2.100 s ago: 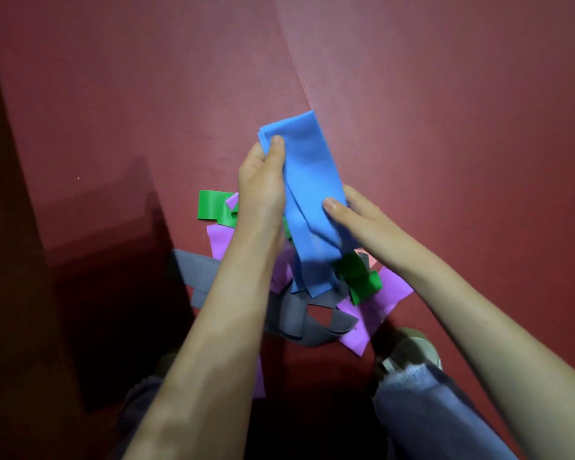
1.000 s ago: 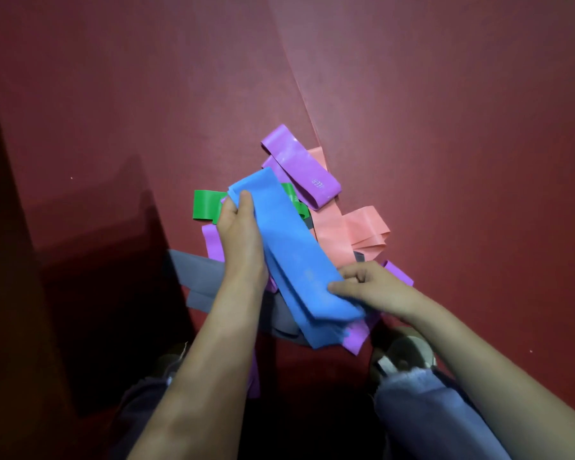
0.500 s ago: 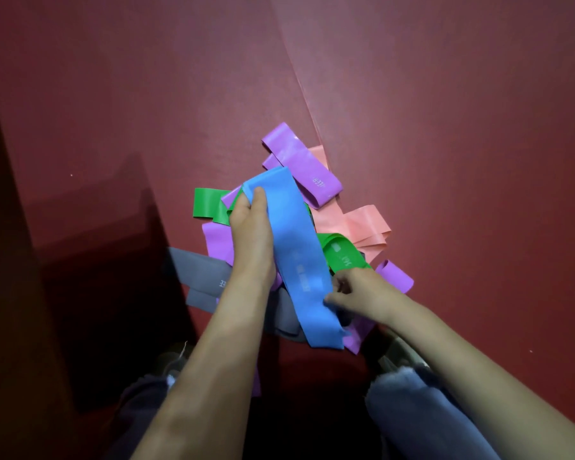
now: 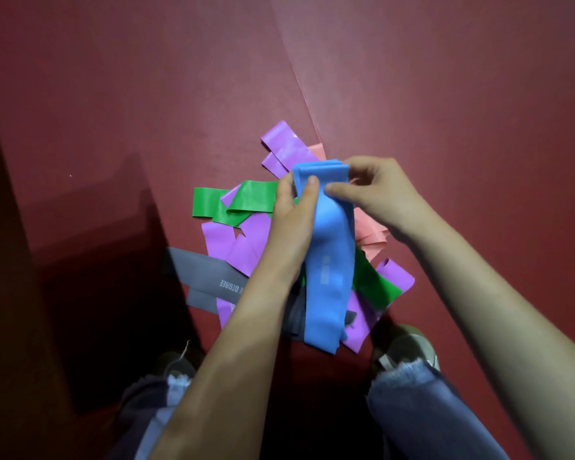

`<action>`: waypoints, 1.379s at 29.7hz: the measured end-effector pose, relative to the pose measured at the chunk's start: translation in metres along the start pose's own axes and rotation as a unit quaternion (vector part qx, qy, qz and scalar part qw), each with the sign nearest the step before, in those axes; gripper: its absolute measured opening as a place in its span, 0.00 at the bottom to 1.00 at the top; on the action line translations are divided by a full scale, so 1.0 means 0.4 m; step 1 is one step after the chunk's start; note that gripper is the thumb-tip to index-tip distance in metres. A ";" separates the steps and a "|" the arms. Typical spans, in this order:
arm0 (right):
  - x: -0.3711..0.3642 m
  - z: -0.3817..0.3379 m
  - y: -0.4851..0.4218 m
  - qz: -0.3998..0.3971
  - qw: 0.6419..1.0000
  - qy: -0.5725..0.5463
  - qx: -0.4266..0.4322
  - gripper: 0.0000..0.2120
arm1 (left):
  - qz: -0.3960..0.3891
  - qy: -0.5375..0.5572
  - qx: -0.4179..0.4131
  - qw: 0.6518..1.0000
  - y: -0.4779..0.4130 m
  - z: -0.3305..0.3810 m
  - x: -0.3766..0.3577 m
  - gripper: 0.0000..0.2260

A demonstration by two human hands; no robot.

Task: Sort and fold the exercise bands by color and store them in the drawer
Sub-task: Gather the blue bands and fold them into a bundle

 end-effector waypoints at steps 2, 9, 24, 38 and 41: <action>0.017 -0.004 -0.008 0.024 0.999 -0.012 0.017 0.10 | -0.015 -0.011 0.010 1.000 0.000 -0.007 -0.004 0.06; 0.029 -0.013 0.040 0.023 0.995 0.024 0.096 0.16 | -0.010 -0.088 0.105 0.990 0.010 -0.064 0.020 0.04; 0.009 0.076 0.095 -0.026 0.981 0.130 0.139 0.18 | -0.023 0.058 0.173 0.983 0.027 -0.071 0.016 0.11; -0.066 0.118 0.111 -0.050 0.992 -0.092 -0.076 0.15 | -0.017 0.048 0.070 0.996 0.019 -0.032 -0.005 0.13; -0.078 0.101 0.105 -0.063 0.995 -0.048 -0.064 0.18 | -0.016 0.029 0.048 0.998 0.012 -0.025 0.001 0.14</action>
Point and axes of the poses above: each hand's wrist, its own y-axis away from the middle knuckle, its own x-axis out of the back of the hand, z = x × y, the point moved 6 cm from there along -y, towards the middle knuckle
